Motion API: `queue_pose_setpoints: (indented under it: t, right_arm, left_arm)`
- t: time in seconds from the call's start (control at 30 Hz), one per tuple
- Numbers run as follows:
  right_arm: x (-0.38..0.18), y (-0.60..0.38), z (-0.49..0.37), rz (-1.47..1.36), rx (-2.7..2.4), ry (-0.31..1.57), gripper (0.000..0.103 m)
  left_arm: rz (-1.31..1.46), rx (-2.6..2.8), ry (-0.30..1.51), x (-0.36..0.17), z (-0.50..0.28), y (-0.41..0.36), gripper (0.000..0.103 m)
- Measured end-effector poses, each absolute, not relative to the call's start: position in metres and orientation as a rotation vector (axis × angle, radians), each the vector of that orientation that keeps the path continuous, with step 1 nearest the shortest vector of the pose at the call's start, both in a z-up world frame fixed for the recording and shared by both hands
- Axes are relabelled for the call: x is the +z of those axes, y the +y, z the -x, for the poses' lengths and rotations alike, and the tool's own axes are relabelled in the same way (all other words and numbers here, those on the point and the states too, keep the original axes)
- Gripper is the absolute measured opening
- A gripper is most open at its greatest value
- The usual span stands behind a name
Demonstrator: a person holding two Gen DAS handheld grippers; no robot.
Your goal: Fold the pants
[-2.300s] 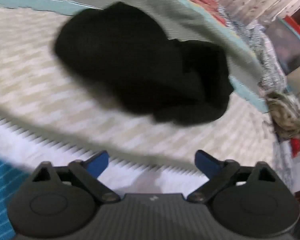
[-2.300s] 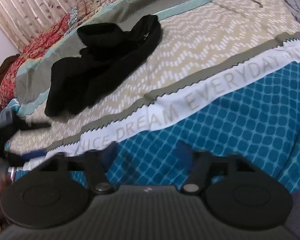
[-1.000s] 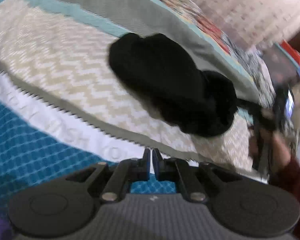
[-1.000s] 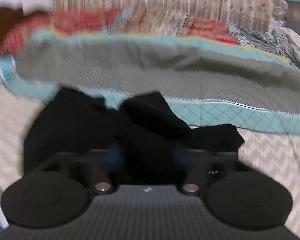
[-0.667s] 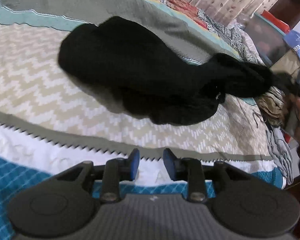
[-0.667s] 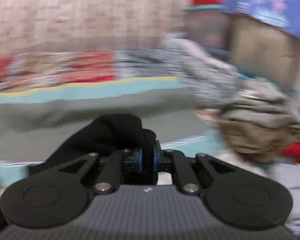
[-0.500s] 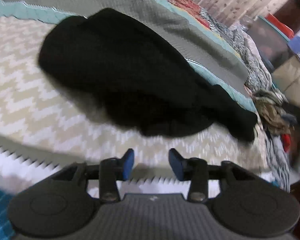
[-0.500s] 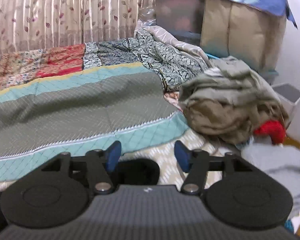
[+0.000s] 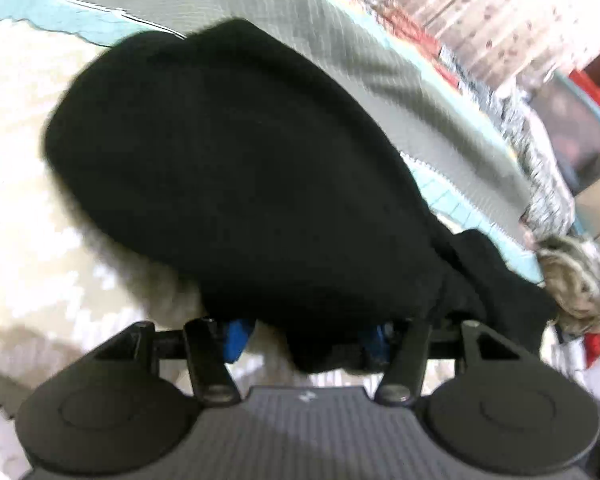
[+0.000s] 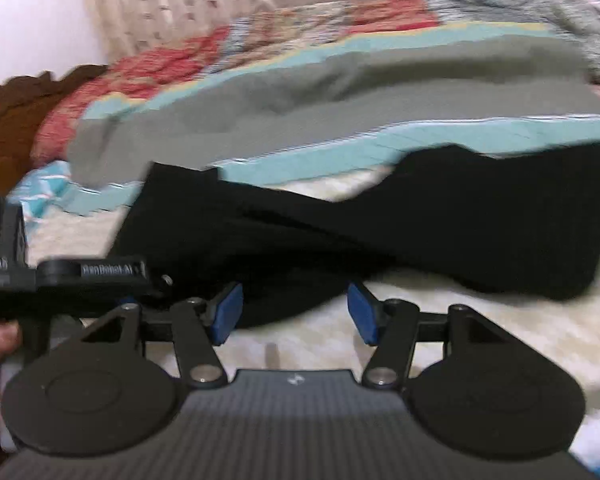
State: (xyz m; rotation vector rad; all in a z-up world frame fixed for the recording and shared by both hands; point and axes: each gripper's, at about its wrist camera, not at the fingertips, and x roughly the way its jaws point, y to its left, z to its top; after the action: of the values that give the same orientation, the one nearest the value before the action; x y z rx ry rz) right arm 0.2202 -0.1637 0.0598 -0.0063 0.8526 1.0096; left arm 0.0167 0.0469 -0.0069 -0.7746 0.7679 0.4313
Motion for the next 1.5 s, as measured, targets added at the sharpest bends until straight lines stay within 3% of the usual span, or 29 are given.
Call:
queue_pose_setpoints:
  t: [0.1, 0.17, 0.23, 0.37, 0.4, 0.43, 0.53, 0.67, 0.77, 0.8, 0.83, 0.87, 0.97, 1.07, 1.13, 1.23, 1.27, 1.4, 1.5]
  right_arm:
    - [0.078, -0.120, -0.224, 0.127, 1.113, 0.716, 0.062]
    - [0.082, -0.086, -0.235, 0.171, 1.170, 0.709, 0.071]
    - [0.074, -0.061, -0.242, 0.178, 1.228, 0.768, 0.090]
    - [0.049, -0.009, -0.230, 0.273, 1.263, 0.935, 0.090]
    - [0.041, 0.000, -0.223, 0.305, 1.252, 0.974, 0.075]
    - [0.036, 0.006, -0.218, 0.325, 1.246, 0.996, 0.036]
    - [0.056, -0.003, -0.220, 0.273, 1.214, 0.896, 0.018]
    - [0.092, -0.057, -0.290, -0.015, 0.949, 0.743, 0.014]
    - [0.098, -0.113, -0.347, -0.209, 0.662, 0.697, 0.019]
    - [0.095, -0.128, -0.358, -0.201, 0.579, 0.717, 0.030]
    - [0.090, -0.142, -0.365, -0.181, 0.532, 0.748, 0.053]
    - [0.086, -0.158, -0.367, -0.173, 0.513, 0.761, 0.061]
    - [0.080, -0.214, -0.347, -0.184, 0.515, 0.740, 0.063]
    - [0.067, -0.265, -0.313, -0.264, 0.533, 0.756, 0.063]
    - [0.052, -0.292, -0.286, -0.349, 0.570, 0.829, 0.063]
    - [0.029, -0.312, -0.256, -0.430, 0.581, 0.944, 0.063]
    - [0.021, -0.318, -0.245, -0.440, 0.564, 0.967, 0.063]
    - [0.013, -0.319, -0.231, -0.488, 0.538, 1.030, 0.063]
    - [0.015, -0.317, -0.230, -0.547, 0.531, 1.045, 0.063]
  left_arm:
    - [0.748, 0.443, 0.766, -0.001, 0.016, 0.039, 0.054]
    - [0.687, 0.447, 0.780, 0.003, 0.033, 0.026, 0.054]
    - [0.664, 0.435, 0.784, 0.004, 0.049, 0.020, 0.054]
    - [0.638, 0.410, 0.795, 0.008, 0.063, 0.012, 0.055]
    - [0.623, 0.405, 0.803, 0.009, 0.064, 0.007, 0.055]
    - [0.601, 0.403, 0.809, 0.011, 0.063, 0.004, 0.055]
    - [0.550, 0.397, 0.814, 0.019, 0.055, -0.001, 0.057]
    - [0.527, 0.394, 0.815, 0.027, 0.033, -0.006, 0.058]
    - [0.555, 0.377, 0.803, 0.031, 0.016, -0.007, 0.060]
    - [0.565, 0.375, 0.802, 0.031, 0.011, -0.008, 0.062]
    - [0.580, 0.373, 0.799, 0.031, 0.007, -0.007, 0.063]
    - [0.597, 0.372, 0.795, 0.032, 0.001, -0.004, 0.066]
    - [0.691, 0.351, 0.796, 0.028, -0.011, 0.011, 0.075]
    - [0.804, 0.336, 0.849, 0.013, -0.026, 0.015, 0.074]
    - [0.781, 0.340, 0.835, 0.014, -0.044, 0.018, 0.059]
    - [0.760, 0.373, 0.844, 0.013, -0.056, 0.021, 0.018]
    - [0.758, 0.375, 0.829, 0.018, -0.054, 0.020, 0.012]
    - [0.761, 0.375, 0.736, 0.056, -0.029, 0.033, 0.009]
    - [0.809, 0.397, 0.649, 0.090, 0.033, 0.045, 0.009]
